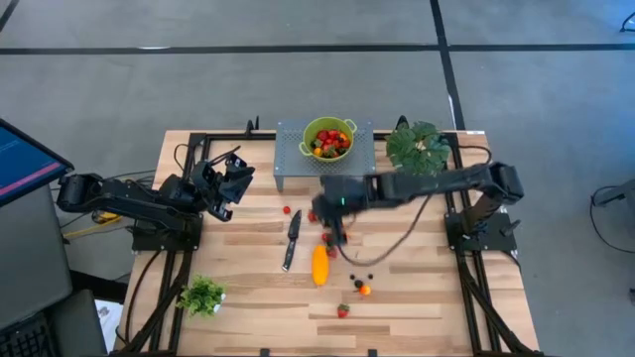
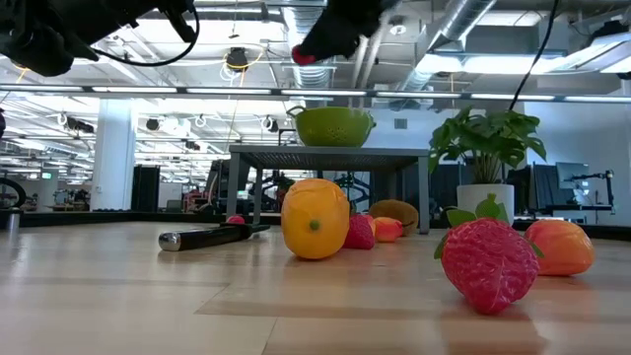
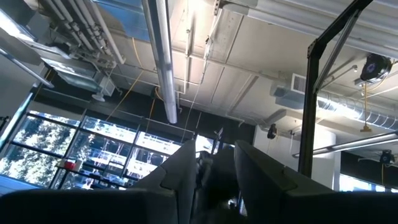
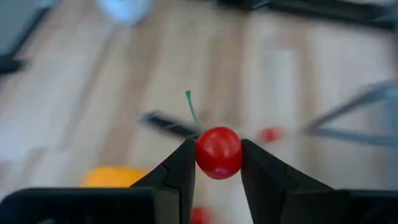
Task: Pick & Place Fruit
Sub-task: Put the red cherry into the green strainer bowl on the shelf
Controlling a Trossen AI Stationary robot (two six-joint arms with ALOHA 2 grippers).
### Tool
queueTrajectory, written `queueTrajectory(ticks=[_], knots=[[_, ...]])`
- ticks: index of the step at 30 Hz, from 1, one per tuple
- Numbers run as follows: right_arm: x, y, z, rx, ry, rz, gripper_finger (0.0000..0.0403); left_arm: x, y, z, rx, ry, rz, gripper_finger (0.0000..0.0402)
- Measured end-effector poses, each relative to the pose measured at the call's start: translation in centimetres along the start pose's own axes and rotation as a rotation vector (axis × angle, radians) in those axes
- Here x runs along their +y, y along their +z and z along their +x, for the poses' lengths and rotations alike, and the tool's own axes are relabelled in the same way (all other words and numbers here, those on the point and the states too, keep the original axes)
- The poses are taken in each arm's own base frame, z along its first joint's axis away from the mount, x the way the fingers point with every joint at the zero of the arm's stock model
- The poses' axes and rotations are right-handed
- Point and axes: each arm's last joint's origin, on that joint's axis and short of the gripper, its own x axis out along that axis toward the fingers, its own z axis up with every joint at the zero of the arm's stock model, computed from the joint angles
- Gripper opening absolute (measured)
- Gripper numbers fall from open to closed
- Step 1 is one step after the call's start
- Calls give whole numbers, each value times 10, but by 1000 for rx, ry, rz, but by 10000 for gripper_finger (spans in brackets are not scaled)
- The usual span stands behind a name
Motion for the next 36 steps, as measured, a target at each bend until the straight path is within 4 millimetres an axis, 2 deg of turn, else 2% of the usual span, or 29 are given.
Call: queueTrajectory(ticks=[3,6,11,15,21,29,36], knots=[[-36,14,-14,-33,-116,6,100,0,0,0,0,-1,0,106],[-75,18,-28,-61,-205,71,101,0,0,0,0,-1,0,106],[-129,2,-41,-30,-312,227,101,0,0,0,1,-4,0,106],[-156,-17,-48,34,-358,347,102,0,0,0,1,-3,0,106],[-174,-31,-52,78,-391,437,102,0,0,0,1,-3,0,106],[-181,-36,-55,77,-410,519,104,0,0,0,0,1,0,106],[-183,-38,-54,81,-415,565,140,0,0,0,0,1,0,106]])
